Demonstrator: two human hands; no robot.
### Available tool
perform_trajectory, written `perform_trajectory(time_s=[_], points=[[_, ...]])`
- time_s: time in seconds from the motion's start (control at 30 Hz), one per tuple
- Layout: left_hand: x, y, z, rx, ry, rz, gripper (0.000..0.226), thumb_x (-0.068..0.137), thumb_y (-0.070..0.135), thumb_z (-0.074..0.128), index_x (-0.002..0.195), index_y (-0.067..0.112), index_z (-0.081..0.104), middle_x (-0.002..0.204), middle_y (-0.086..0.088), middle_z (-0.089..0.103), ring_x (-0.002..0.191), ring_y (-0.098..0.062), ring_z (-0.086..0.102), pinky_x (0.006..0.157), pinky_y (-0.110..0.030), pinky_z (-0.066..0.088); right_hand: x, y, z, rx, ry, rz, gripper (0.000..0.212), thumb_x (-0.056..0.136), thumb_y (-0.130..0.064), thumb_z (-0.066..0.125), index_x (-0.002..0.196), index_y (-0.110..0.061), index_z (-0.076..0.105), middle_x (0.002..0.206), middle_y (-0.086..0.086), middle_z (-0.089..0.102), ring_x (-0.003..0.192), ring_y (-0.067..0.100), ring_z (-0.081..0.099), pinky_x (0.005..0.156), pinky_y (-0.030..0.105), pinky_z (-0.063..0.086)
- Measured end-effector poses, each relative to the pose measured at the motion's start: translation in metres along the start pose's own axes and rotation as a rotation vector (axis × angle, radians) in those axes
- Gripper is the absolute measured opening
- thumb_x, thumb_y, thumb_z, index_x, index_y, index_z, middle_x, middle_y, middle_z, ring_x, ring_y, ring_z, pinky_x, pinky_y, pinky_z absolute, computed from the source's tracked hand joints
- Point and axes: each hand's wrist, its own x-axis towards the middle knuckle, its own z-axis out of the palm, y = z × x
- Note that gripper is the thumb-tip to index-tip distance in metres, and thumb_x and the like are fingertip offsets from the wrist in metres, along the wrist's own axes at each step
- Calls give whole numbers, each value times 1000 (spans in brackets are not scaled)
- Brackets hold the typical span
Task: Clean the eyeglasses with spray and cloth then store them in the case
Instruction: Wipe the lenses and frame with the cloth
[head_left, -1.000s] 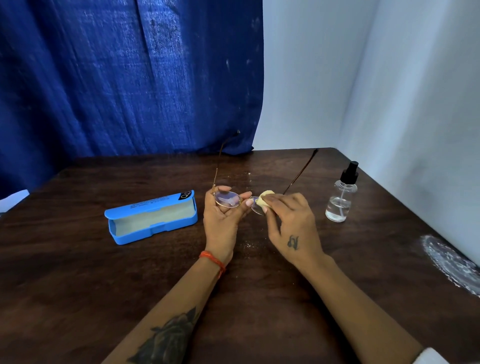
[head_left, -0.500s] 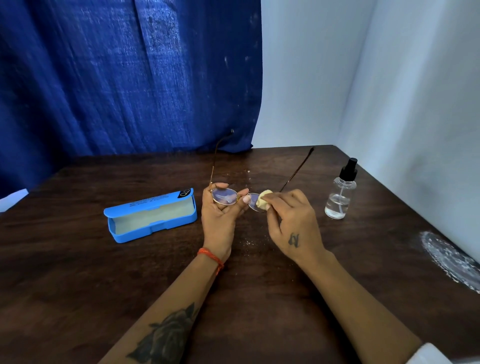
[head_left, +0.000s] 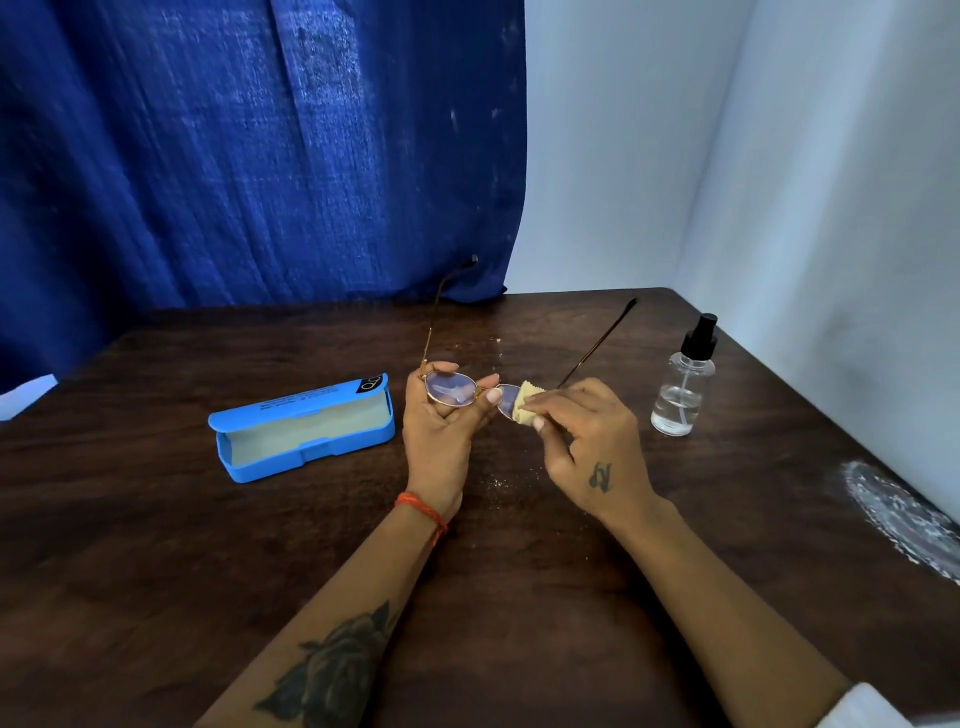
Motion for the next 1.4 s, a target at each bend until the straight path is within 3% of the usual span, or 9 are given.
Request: perform_trajectory(time_s=[0.2, 0.33, 0.53, 0.67, 0.8, 1.03, 1.17, 1.3, 1.4], points=[[-1, -2, 1, -6, -15, -6, 41, 76, -3, 67, 105, 15, 45, 112, -23, 62, 100, -19, 67, 84, -35, 56, 1, -5, 10, -171, 42, 25, 26, 77, -6, 50, 93, -5, 71, 87, 7, 71, 75, 23, 60, 71, 26, 47], [-1, -2, 1, -7, -15, -16, 41, 77, -4, 66, 106, 16, 45, 109, -22, 65, 99, -18, 68, 83, -32, 56, 2, -5, 11, -43, 12, 42, 25, 81, -10, 51, 95, -9, 70, 89, 5, 71, 80, 18, 59, 75, 18, 40], [1, -2, -1, 23, -18, -9, 43, 76, -2, 67, 110, 14, 45, 109, -19, 66, 99, -15, 67, 85, -32, 56, 2, -1, 1, 121, -3, 62, 22, 65, -2, 63, 80, -14, 74, 82, -3, 73, 74, 12, 60, 66, 18, 46], [0, -2, 1, 56, -21, 18, 41, 76, -1, 68, 104, 19, 46, 109, -21, 65, 98, -17, 68, 86, -35, 56, 1, 0, -1, -17, 21, 54, 21, 70, -12, 54, 77, -9, 73, 76, 1, 72, 69, 17, 61, 63, 22, 48], [-2, -1, 2, 10, -22, 1, 41, 76, -4, 66, 103, 18, 46, 107, -21, 66, 97, -17, 68, 82, -31, 57, 0, -7, 6, -144, 22, 58, 25, 78, -9, 52, 94, -5, 71, 81, 7, 71, 70, 22, 60, 65, 26, 48], [-2, -1, 3, 26, -27, 7, 38, 77, -3, 65, 102, 19, 47, 98, -12, 70, 95, -16, 69, 81, -29, 57, 3, -6, 9, 34, -20, 133, 24, 75, -6, 63, 96, -11, 72, 88, 3, 73, 76, 18, 63, 72, 15, 40], [-2, 0, 1, 12, -20, -4, 39, 77, -3, 65, 104, 18, 47, 101, -14, 69, 98, -18, 68, 82, -30, 57, 1, -3, 4, 110, -4, 123, 22, 69, -4, 67, 87, -12, 75, 82, 1, 74, 70, 12, 61, 66, 23, 50], [0, 2, 1, -20, -9, -5, 39, 78, -5, 64, 105, 16, 46, 98, -12, 69, 97, -17, 68, 80, -29, 57, 1, -5, 0, -15, 9, 71, 22, 71, -14, 54, 80, -10, 74, 77, 1, 73, 68, 16, 61, 65, 20, 48], [0, 2, 1, -13, -3, -5, 39, 78, -5, 64, 106, 13, 44, 97, -8, 68, 96, -15, 68, 76, -26, 57, 1, -7, 3, -146, -14, 49, 27, 78, -15, 49, 88, -7, 73, 79, 6, 72, 71, 21, 62, 64, 29, 54]])
